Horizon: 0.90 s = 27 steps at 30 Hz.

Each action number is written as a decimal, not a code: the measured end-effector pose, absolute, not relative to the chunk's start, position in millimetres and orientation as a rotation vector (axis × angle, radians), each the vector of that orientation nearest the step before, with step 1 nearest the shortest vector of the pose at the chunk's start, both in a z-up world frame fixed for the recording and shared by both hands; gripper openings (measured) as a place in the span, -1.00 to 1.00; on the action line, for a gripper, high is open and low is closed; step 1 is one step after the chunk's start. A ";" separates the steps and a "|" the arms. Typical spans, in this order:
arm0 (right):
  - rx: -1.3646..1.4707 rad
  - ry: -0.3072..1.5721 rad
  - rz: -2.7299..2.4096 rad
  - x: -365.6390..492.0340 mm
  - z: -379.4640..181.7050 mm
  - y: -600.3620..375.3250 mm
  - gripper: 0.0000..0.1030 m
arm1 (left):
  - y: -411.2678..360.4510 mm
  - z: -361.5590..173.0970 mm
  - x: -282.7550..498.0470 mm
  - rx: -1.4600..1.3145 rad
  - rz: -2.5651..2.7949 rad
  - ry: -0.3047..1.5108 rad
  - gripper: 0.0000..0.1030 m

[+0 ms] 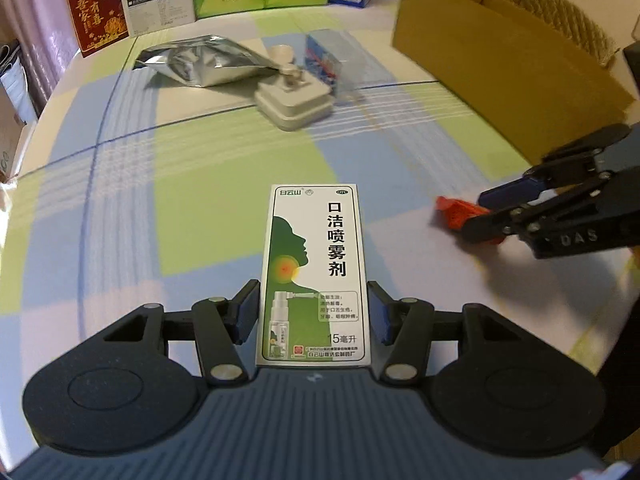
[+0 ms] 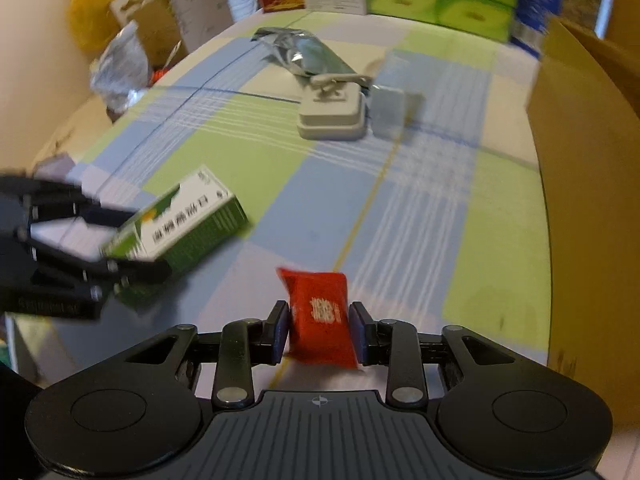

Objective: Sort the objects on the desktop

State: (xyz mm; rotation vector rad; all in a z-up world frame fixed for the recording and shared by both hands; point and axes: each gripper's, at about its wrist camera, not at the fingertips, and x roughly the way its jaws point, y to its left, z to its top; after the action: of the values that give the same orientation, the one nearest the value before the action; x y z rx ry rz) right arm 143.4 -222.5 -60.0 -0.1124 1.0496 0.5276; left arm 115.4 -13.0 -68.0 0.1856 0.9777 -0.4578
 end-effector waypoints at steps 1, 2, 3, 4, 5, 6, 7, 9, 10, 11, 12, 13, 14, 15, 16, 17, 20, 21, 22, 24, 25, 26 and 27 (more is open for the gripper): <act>-0.077 1.046 0.529 139.7 -59.6 -227.9 -0.21 | -16.1 -69.6 108.5 0.181 -0.451 0.969 -0.01; -0.041 1.041 0.535 135.1 -59.6 -233.7 -0.01 | -17.4 -71.3 102.7 0.164 -0.444 0.961 -0.01; -0.017 1.032 0.538 130.0 -60.1 -238.9 0.16 | -17.0 -72.4 98.9 0.143 -0.434 0.954 0.01; -0.007 1.022 0.536 126.0 -60.9 -242.4 0.17 | -16.7 -73.8 95.5 0.122 -0.419 0.946 0.01; 0.000 1.008 0.531 121.5 -61.4 -245.8 0.18 | -17.4 -73.8 94.1 0.117 -0.407 0.939 0.01; 0.011 0.994 0.530 118.7 -61.8 -248.3 0.18 | -19.1 -72.8 93.0 0.124 -0.400 0.926 0.01; 0.026 0.978 0.533 116.8 -62.0 -250.7 0.18 | -21.2 -70.7 91.8 0.137 -0.396 0.904 0.03; 0.040 0.944 0.522 114.9 -61.2 -254.6 0.18 | -23.5 -64.7 91.9 0.138 -0.395 0.867 0.06; 0.046 0.934 0.521 116.1 -62.0 -254.4 0.18 | -23.6 -61.7 93.0 0.126 -0.400 0.855 0.08; 0.057 0.925 0.519 117.9 -62.8 -254.4 0.17 | -23.1 -60.1 94.2 0.116 -0.402 0.848 0.14; 0.066 0.921 0.524 119.9 -64.5 -253.9 0.18 | -23.0 -59.0 94.8 0.106 -0.401 0.843 0.14; 0.068 0.918 0.531 121.9 -66.1 -253.2 0.17 | -22.1 -59.0 96.6 0.096 -0.396 0.846 0.14; 0.064 0.914 0.538 122.7 -67.2 -251.5 0.17 | -20.7 -60.6 99.7 0.087 -0.392 0.853 0.14; 0.057 0.912 0.541 123.0 -68.7 -249.3 0.16 | -19.8 -61.9 101.4 0.080 -0.390 0.862 0.14; 0.050 0.913 0.545 123.7 -70.9 -246.7 0.15 | -19.2 -63.3 102.8 0.077 -0.386 0.870 0.14; 0.045 0.915 0.548 124.1 -72.7 -244.3 0.08 | -18.5 -64.5 102.8 0.077 -0.384 0.874 0.14; 0.008 0.908 0.539 123.9 -76.0 -237.7 -0.11 | -19.4 -68.4 104.4 0.084 -0.385 0.886 0.14; -0.007 0.905 0.533 124.0 -76.2 -235.8 -0.15 | -20.0 -69.5 105.2 0.086 -0.385 0.891 0.14; -0.011 0.905 0.526 124.5 -76.8 -235.3 -0.24 | -20.8 -70.9 105.9 0.090 -0.384 0.893 0.14; -0.004 0.911 0.513 125.9 -77.4 -236.6 -0.37 | -23.9 -73.2 106.5 0.103 -0.390 0.896 0.14; 0.001 0.915 0.511 126.2 -77.3 -237.0 -0.38 | -25.8 -73.9 106.9 0.109 -0.395 0.897 0.14; 0.000 0.917 0.509 126.0 -77.1 -237.0 -0.39 | -27.5 -74.7 108.4 0.114 -0.397 0.898 0.14; -0.008 0.917 0.510 125.4 -77.0 -236.4 -0.41 | -28.9 -75.3 108.7 0.119 -0.399 0.899 0.14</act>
State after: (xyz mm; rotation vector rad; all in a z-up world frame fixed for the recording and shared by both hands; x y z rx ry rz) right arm 125.4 -236.4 -77.0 -0.0076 0.9175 0.5095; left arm 108.7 -28.9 -75.3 0.1190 0.8986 -0.3989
